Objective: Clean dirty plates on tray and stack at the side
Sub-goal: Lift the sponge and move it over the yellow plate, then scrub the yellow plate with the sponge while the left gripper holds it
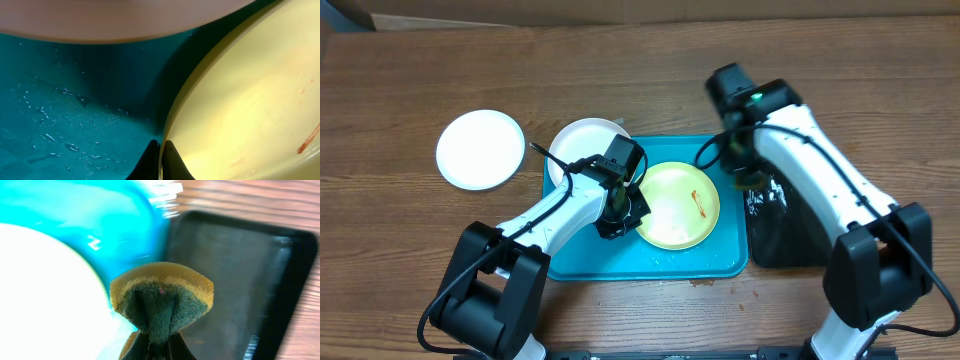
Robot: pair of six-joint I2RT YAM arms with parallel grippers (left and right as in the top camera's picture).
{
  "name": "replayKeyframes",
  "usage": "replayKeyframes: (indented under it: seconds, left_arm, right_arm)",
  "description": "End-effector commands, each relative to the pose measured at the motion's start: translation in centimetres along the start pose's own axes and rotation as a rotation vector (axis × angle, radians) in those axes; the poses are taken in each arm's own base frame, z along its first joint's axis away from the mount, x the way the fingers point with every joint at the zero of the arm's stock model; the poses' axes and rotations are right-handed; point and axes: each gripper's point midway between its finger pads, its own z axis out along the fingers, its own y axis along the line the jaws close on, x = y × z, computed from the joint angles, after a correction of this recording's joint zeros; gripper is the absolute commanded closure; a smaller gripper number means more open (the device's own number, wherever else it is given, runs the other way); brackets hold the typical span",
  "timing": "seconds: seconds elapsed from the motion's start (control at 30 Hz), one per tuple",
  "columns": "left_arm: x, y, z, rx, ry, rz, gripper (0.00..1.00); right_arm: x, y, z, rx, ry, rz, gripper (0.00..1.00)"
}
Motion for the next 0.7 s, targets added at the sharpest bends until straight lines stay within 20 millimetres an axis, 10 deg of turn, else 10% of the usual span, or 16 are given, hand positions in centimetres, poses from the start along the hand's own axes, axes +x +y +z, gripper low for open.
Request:
replayKeyframes:
  seconds: [0.0,0.3,0.67]
  left_arm:
    - [-0.2,-0.2,0.1,0.006,0.007,-0.023,0.96]
    - [-0.2,-0.2,0.1,0.005,0.007,-0.023,0.96]
    - [-0.2,-0.2,0.1,0.005,0.008,-0.023,0.96]
  right_arm:
    - [0.0,3.5,-1.4,-0.091,-0.023,0.001,0.96]
    - [0.3,7.9,-0.3,-0.119,-0.081,-0.084,0.96]
    - [1.7,7.7,3.5,-0.051,-0.086,-0.078,0.96]
